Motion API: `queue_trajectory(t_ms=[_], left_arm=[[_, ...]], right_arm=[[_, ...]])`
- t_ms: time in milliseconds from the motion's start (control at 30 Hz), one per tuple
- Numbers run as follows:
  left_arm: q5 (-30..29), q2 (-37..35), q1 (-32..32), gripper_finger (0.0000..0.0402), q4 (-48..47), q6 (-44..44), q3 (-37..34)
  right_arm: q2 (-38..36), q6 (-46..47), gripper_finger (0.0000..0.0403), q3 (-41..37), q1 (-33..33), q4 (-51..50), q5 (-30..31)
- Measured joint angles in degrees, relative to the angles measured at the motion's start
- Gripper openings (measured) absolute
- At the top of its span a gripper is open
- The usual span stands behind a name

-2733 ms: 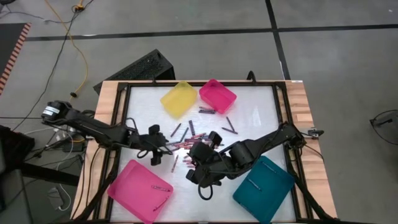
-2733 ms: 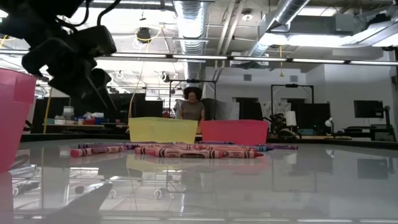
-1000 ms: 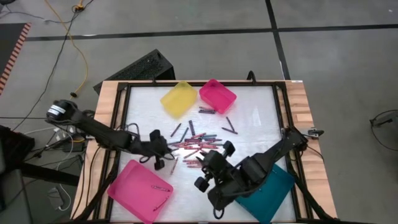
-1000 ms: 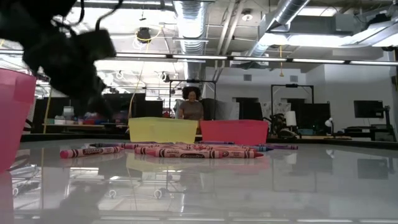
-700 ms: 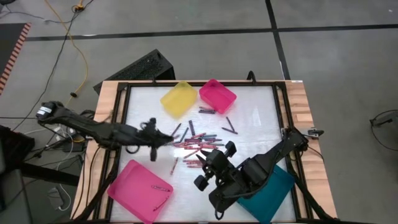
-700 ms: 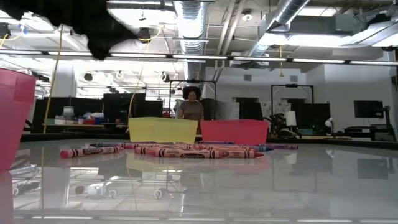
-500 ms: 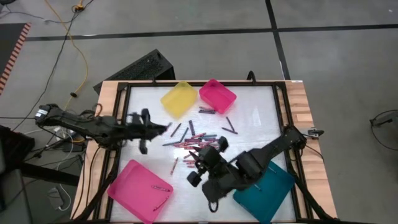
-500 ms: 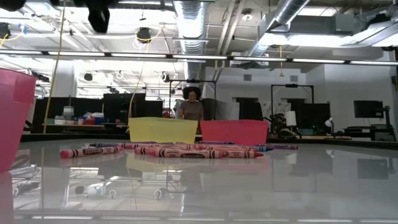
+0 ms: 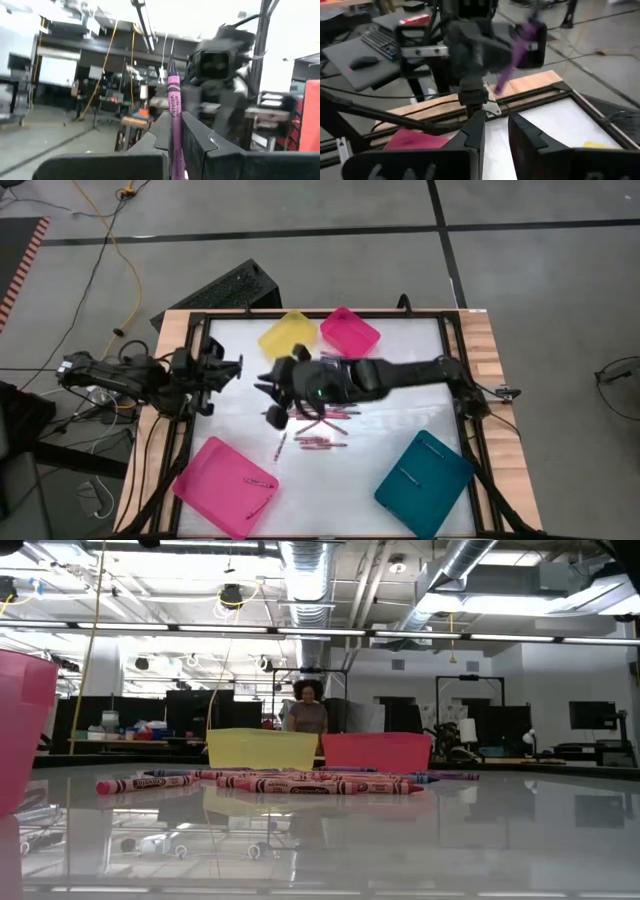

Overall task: Sort crayons
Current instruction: Put the purple crayon into the yellow bin

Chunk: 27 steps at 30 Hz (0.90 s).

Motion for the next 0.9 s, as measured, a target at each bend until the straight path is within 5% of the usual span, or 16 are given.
queue_trajectory(t_ms=[200, 533, 900], left_arm=[[-0.45, -1.06, 0.00, 0.0007, 0.34, 3.60, 0.00], [-5.05, -0.56, 3.29, 0.0006, 4.25, 5.83, 0.01], [-0.89, 2.20, 9.08, 0.0006, 9.23, 1.30, 0.05]], right_arm=[[0.09, -1.67, 0.0114, 0.00, -5.45, 2.09, -9.58], [0.09, -9.72, 0.0211, 0.00, -9.28, 5.64, -15.26], [0.08, -11.12, 0.0218, 0.00, -13.92, 10.63, -25.54]])
